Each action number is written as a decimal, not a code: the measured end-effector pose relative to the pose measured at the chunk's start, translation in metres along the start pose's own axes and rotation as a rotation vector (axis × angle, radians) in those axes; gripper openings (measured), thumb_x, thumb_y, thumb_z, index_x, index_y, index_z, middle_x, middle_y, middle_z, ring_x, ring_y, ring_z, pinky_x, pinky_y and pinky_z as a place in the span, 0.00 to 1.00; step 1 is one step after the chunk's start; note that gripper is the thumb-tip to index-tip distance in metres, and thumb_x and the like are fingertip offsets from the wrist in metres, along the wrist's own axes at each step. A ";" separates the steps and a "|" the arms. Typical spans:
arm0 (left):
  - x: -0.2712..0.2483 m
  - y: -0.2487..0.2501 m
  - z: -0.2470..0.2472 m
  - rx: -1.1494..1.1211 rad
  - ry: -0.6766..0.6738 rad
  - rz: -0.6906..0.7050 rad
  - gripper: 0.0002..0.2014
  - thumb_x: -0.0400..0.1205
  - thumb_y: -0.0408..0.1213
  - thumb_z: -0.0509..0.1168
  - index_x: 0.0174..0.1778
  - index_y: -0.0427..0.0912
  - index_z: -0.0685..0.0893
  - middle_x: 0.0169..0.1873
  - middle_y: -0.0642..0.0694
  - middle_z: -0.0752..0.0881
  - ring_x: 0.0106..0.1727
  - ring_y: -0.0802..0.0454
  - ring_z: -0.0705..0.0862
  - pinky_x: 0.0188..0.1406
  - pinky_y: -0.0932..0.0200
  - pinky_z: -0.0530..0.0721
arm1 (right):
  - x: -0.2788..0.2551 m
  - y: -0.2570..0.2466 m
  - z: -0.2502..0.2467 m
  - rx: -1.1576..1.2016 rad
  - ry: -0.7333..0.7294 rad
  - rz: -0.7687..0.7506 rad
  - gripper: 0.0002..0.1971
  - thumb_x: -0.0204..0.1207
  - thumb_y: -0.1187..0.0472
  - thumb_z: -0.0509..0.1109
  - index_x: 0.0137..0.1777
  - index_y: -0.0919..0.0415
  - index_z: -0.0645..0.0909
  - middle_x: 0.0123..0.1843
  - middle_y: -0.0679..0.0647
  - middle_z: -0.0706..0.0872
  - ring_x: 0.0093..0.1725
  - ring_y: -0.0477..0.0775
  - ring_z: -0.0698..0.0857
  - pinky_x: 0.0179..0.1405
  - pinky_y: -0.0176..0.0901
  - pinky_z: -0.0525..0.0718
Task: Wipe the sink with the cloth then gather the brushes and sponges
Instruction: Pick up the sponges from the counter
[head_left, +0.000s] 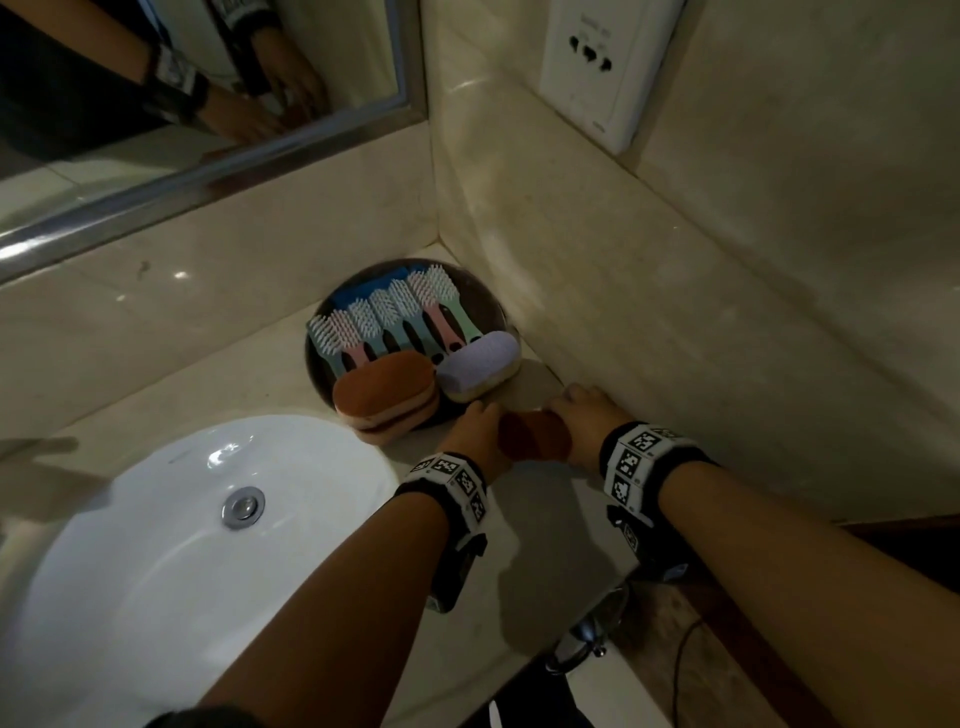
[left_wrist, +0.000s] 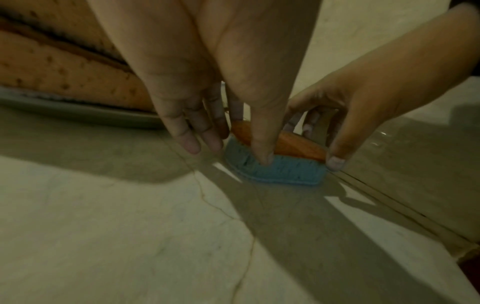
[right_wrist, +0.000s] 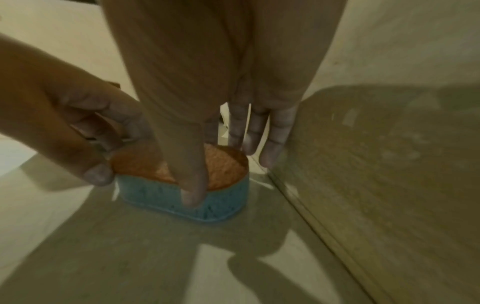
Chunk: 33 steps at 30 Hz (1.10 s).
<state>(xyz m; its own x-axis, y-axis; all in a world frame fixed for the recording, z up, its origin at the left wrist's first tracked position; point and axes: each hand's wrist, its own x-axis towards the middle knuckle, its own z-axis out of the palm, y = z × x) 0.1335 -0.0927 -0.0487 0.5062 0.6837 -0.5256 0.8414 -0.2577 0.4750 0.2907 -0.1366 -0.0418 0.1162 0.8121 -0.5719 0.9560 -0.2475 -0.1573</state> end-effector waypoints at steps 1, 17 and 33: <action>0.000 0.000 0.000 -0.012 0.002 -0.002 0.28 0.76 0.35 0.71 0.72 0.41 0.70 0.69 0.40 0.71 0.68 0.42 0.75 0.67 0.52 0.74 | 0.000 0.001 0.002 0.006 0.008 -0.010 0.24 0.76 0.51 0.66 0.71 0.57 0.71 0.69 0.60 0.71 0.66 0.64 0.75 0.68 0.51 0.74; -0.014 0.007 -0.038 -0.074 0.193 -0.021 0.32 0.71 0.42 0.75 0.69 0.37 0.72 0.66 0.38 0.76 0.66 0.41 0.76 0.65 0.52 0.77 | 0.006 -0.018 -0.047 0.185 0.019 -0.038 0.30 0.74 0.60 0.71 0.75 0.55 0.65 0.68 0.65 0.72 0.65 0.67 0.78 0.67 0.55 0.78; -0.009 -0.014 -0.112 -0.108 0.322 -0.087 0.28 0.71 0.40 0.76 0.66 0.43 0.76 0.63 0.41 0.78 0.64 0.43 0.78 0.62 0.53 0.76 | 0.046 -0.064 -0.102 0.235 0.174 -0.094 0.37 0.69 0.68 0.68 0.78 0.50 0.63 0.75 0.60 0.67 0.70 0.65 0.74 0.70 0.53 0.75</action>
<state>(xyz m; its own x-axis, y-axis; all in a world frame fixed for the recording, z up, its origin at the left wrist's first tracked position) 0.0964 -0.0191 0.0282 0.3332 0.8846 -0.3263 0.8453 -0.1270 0.5189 0.2622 -0.0291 0.0244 0.0936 0.9105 -0.4028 0.8786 -0.2658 -0.3967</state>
